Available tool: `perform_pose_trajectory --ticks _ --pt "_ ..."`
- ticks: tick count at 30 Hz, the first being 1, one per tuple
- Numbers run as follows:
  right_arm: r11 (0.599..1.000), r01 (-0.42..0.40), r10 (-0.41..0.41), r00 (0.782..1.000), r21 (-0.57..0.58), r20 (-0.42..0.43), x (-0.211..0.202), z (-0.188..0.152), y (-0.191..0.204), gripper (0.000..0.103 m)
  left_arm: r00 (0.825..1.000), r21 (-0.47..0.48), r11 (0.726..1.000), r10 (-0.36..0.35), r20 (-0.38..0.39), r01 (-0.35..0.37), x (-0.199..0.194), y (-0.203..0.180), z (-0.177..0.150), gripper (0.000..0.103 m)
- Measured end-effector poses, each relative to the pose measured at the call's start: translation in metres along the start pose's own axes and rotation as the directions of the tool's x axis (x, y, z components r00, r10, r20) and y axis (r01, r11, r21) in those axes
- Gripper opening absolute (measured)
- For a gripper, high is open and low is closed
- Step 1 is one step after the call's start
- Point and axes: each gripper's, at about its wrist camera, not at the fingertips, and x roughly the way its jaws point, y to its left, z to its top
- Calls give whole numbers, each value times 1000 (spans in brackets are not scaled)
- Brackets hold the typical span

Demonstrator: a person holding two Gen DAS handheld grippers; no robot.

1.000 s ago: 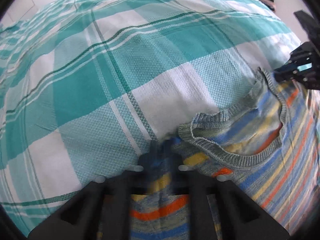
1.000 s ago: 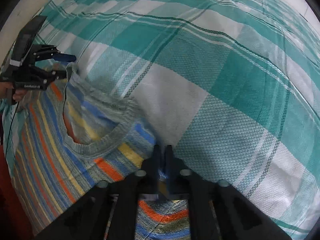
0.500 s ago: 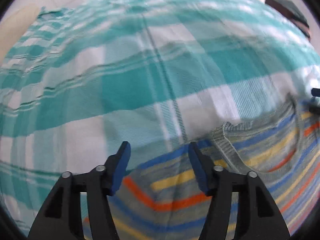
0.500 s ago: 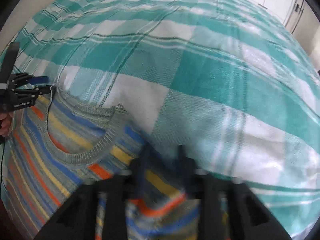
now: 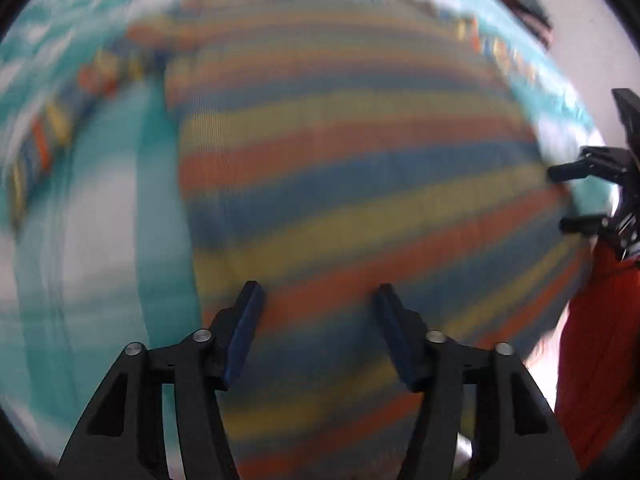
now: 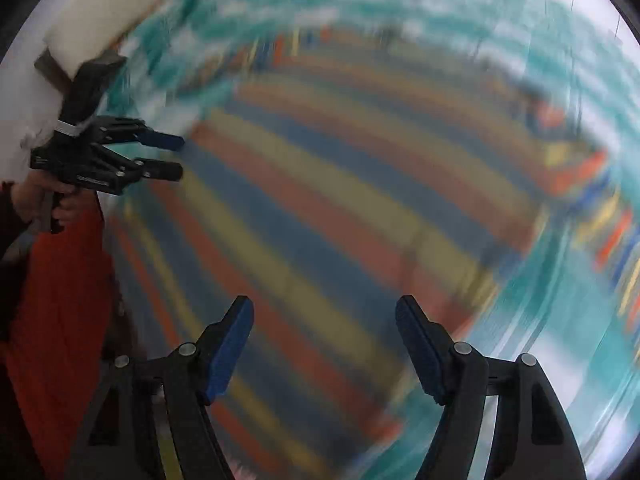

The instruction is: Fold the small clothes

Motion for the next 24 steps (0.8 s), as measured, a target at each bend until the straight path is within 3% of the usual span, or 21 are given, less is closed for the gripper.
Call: perform_pose_trajectory --ticks 1,3,6,7,9,12,14,16,18,21,23,24 --pt "999 15 -14 1000 46 -18 4 -25 0 68 1000 -17 1000 12 8 -12 -2 -2 -22 57" --pt "993 14 -18 999 120 33 -6 -62 0 68 1000 -51 999 15 27 -13 -16 -5 -57 58" --pt "975 57 -55 998 214 -14 -23 -92 2 67 999 -104 994 27 44 -23 -34 -6 -73 57" --pt "964 59 -67 997 261 22 -37 -96 2 67 997 -132 991 20 72 -11 -41 -4 -73 58" --pt "952 62 -105 986 300 129 -62 -94 4 67 986 -176 983 -16 165 46 -60 -5 -67 62" --pt "946 59 -159 942 319 296 -91 -74 16 68 947 -213 973 -15 320 87 -84 -12 -47 92" --pt "945 56 -182 908 321 378 -89 -51 27 69 922 -238 965 -11 386 111 -86 -13 -32 94" --pt "945 103 -232 882 312 411 -75 -29 36 70 921 -272 952 -24 388 140 -74 -14 -17 94" --pt "946 145 -254 887 289 386 -54 -20 42 70 926 -298 947 0 377 121 -57 -13 -18 94" --pt "952 170 -248 915 254 317 -23 -33 50 70 937 -283 959 99 334 0 -29 -16 -29 94" --pt "953 160 -222 947 258 233 4 -49 46 71 964 -279 960 107 244 -36 -4 -16 -43 94" --pt "954 162 -224 944 252 241 8 -58 46 72 968 -271 961 114 223 -51 0 -18 -45 94"
